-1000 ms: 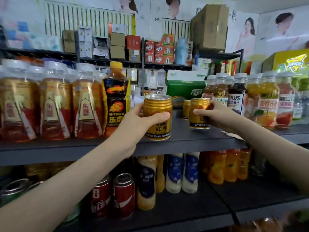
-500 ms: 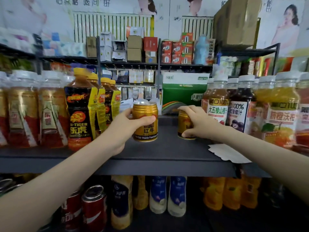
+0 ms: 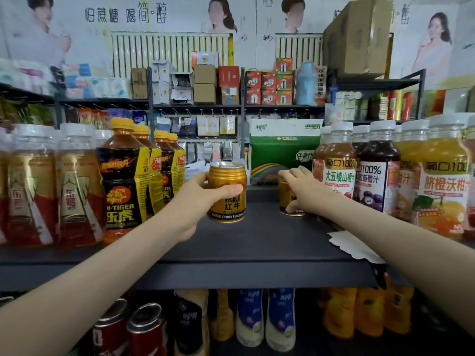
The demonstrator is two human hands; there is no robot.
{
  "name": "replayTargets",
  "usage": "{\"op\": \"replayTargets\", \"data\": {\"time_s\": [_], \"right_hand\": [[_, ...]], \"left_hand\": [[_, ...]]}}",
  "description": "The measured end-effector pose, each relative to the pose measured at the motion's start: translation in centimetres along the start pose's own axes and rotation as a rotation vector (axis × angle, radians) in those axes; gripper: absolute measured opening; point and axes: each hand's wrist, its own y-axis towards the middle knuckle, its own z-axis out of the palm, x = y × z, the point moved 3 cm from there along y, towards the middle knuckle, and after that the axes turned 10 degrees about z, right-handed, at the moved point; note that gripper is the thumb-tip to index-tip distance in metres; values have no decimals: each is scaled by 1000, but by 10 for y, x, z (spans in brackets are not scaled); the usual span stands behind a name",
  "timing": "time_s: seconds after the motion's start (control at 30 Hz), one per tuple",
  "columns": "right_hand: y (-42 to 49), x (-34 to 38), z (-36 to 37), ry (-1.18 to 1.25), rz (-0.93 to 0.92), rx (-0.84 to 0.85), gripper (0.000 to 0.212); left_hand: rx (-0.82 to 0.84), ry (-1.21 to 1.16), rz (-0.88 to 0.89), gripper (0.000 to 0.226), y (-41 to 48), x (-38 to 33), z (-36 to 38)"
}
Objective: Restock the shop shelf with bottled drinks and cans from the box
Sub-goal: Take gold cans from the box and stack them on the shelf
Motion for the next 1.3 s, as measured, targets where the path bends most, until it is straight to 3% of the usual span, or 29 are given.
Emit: {"op": "replayTargets", "data": {"time_s": [0.27, 0.47, 0.6, 0.67, 0.77, 0.83, 0.87, 1.0, 1.3], "right_hand": [[9, 0, -12, -259, -87, -82, 94], [26, 4, -16, -230, 2, 207, 117], [41, 4, -15, -193, 28, 282, 117], [44, 3, -14, -185, 15, 275, 110], [43, 0, -14, -156, -20, 238, 108], [40, -2, -16, -120, -45, 223, 108], [38, -2, -17, -97, -59, 220, 107], [32, -1, -21, -15, -116, 225, 103], [31, 15, -21, -14, -197, 236, 100]], "left_hand": [[76, 63, -114, 66, 55, 16, 17], [195, 170, -127, 63, 109, 46, 49], [252, 264, -142, 32, 127, 65, 50], [270, 270, -144, 36, 131, 71, 45], [250, 257, -119, 67, 133, 71, 38], [268, 348, -32, 93, 134, 66, 35], [292, 427, 26, 94, 133, 63, 35], [315, 603, 147, 49, 134, 60, 33], [260, 640, 169, 51, 134, 57, 29]]}}
